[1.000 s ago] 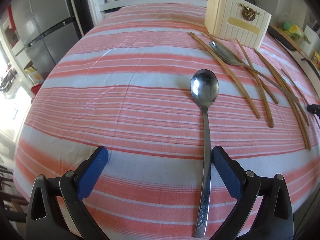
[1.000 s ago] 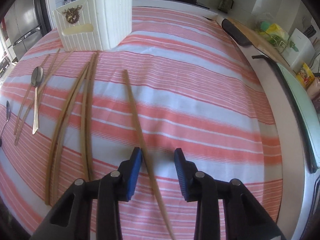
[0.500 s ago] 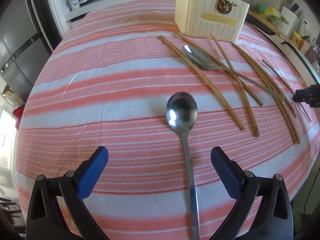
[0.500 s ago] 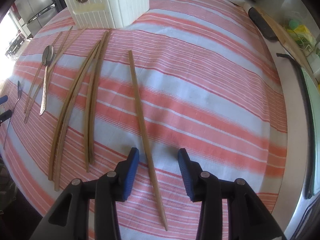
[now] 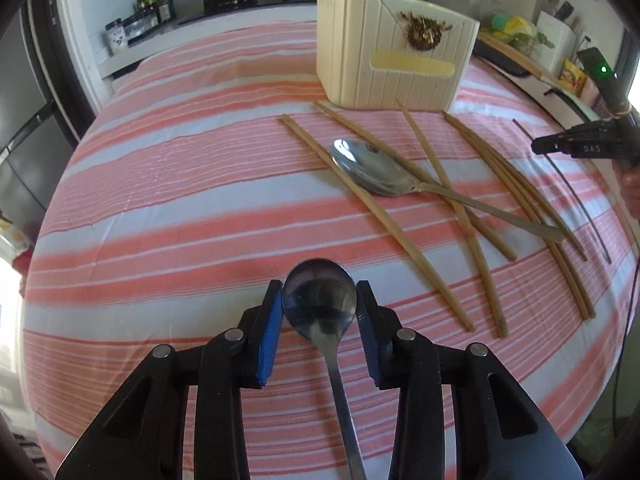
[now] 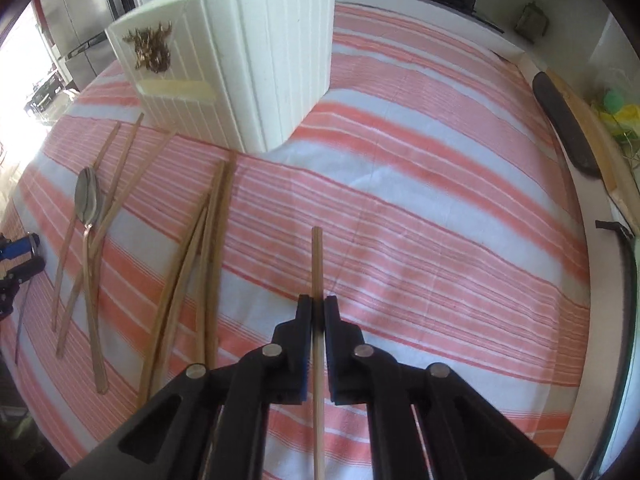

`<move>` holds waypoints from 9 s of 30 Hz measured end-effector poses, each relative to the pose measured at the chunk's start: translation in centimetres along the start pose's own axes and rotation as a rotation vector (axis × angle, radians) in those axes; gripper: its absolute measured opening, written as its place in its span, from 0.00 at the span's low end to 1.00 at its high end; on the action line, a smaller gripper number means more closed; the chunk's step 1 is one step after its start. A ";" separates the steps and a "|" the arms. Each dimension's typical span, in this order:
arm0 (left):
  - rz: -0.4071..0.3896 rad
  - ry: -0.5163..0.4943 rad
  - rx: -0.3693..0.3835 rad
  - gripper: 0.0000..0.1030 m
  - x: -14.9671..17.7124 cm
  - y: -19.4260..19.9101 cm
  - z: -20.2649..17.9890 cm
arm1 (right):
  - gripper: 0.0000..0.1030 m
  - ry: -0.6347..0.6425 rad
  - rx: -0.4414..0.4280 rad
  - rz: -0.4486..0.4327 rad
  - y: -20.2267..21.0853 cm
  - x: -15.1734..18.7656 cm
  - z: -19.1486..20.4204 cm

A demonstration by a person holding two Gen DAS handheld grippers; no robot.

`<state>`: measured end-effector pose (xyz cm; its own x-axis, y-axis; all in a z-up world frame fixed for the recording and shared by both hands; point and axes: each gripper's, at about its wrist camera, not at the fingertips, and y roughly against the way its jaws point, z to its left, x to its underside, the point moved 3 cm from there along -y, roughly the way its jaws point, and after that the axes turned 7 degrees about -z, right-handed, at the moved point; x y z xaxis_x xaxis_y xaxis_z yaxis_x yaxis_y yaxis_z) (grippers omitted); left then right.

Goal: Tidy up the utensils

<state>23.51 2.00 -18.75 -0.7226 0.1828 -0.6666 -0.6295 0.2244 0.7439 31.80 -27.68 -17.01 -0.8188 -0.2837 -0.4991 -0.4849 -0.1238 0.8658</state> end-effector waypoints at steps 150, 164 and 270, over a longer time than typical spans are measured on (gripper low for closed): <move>-0.042 0.029 -0.148 0.21 -1.0 -3.7 -3.6 | 0.14 -0.238 -0.257 -0.069 1.6 4.6 2.4; -0.051 -0.001 -0.177 0.19 -0.8 -3.5 -3.7 | 0.05 -0.032 -0.112 0.013 -1.4 1.6 3.9; 0.188 -0.190 0.005 0.83 -7.8 -9.2 3.8 | 0.61 -0.322 0.040 0.115 2.4 8.5 -7.5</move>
<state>35.96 2.14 -20.57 -0.7601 0.3978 -0.5138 -0.4875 0.1738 0.8557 26.00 -37.47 -18.91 -0.9207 0.0219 -0.3896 -0.3901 -0.0688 0.9182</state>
